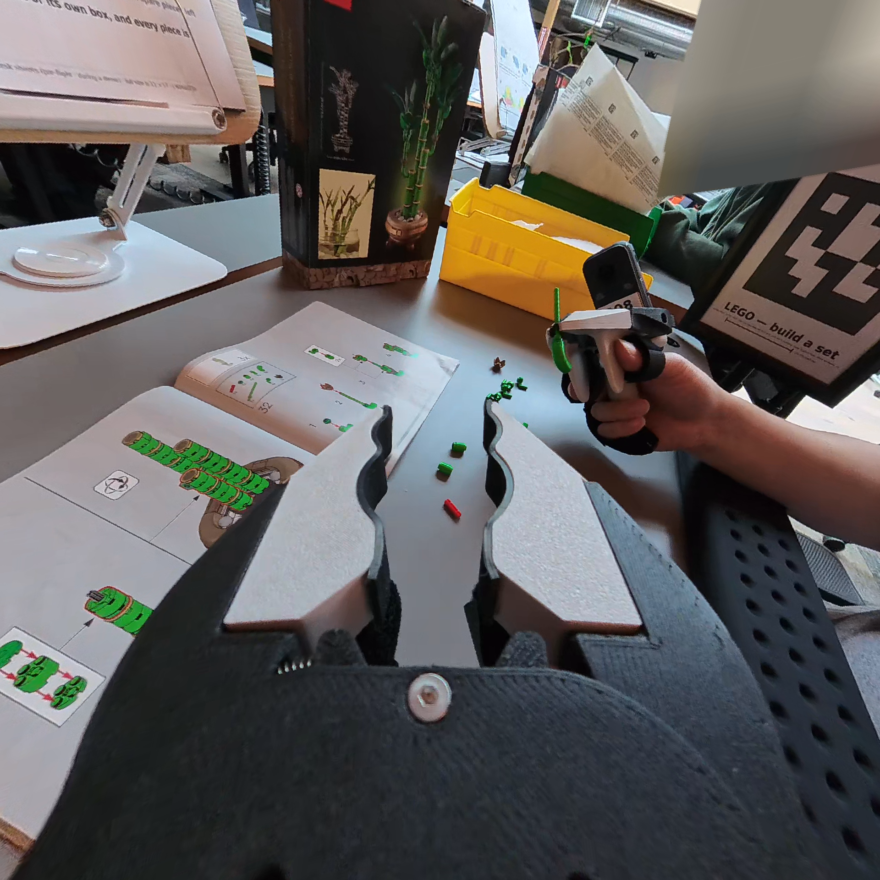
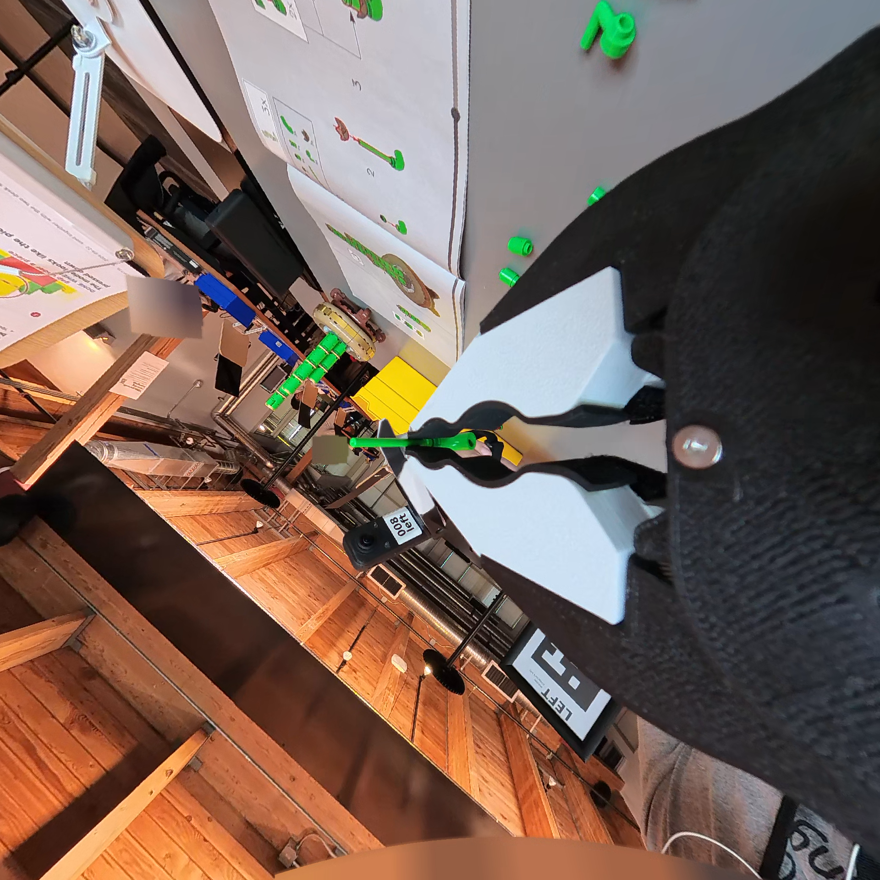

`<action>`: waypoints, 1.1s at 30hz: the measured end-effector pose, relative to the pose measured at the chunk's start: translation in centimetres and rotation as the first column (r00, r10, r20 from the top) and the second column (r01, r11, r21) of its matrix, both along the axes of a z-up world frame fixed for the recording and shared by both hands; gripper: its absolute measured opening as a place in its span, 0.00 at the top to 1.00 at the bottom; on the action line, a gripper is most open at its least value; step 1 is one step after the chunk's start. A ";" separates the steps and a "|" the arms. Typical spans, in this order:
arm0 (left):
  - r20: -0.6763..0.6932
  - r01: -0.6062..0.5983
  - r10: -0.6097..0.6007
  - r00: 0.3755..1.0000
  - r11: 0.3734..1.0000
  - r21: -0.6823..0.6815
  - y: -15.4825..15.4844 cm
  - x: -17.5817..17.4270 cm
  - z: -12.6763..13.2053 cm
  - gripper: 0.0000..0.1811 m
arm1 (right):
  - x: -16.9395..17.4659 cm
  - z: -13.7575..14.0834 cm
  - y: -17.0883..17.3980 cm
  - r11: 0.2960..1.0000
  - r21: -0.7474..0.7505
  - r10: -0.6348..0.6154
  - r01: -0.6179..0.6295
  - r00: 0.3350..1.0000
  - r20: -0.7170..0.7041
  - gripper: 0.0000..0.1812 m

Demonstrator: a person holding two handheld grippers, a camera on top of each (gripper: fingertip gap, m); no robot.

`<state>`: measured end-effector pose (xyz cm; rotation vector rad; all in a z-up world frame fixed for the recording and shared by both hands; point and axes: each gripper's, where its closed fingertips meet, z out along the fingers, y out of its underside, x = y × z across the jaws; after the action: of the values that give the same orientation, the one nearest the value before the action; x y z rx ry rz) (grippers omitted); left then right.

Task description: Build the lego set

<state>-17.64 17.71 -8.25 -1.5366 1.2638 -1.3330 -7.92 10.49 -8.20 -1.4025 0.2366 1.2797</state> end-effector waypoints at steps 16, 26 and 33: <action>-0.003 0.013 -0.013 1.000 1.000 -0.018 -0.3 0.2 -0.2 0.80 | -0.4 0.0 -0.1 1.000 0.001 0.011 -0.011 1.000 0.016 1.00; 0.036 0.121 -0.116 0.993 0.979 -0.166 -2.9 1.9 -0.4 0.80 | -0.8 -0.3 0.0 1.000 -0.011 0.030 -0.029 0.999 0.026 1.00; 0.111 0.260 -0.235 0.966 0.883 -0.391 -6.8 3.7 -0.2 0.77 | -2.6 -0.4 -0.1 0.995 0.002 0.099 -0.099 0.994 0.042 1.00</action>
<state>-13.89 10.93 -8.43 -1.6287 1.2303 -1.8888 -10.47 10.35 -8.61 -1.4510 0.1367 1.3296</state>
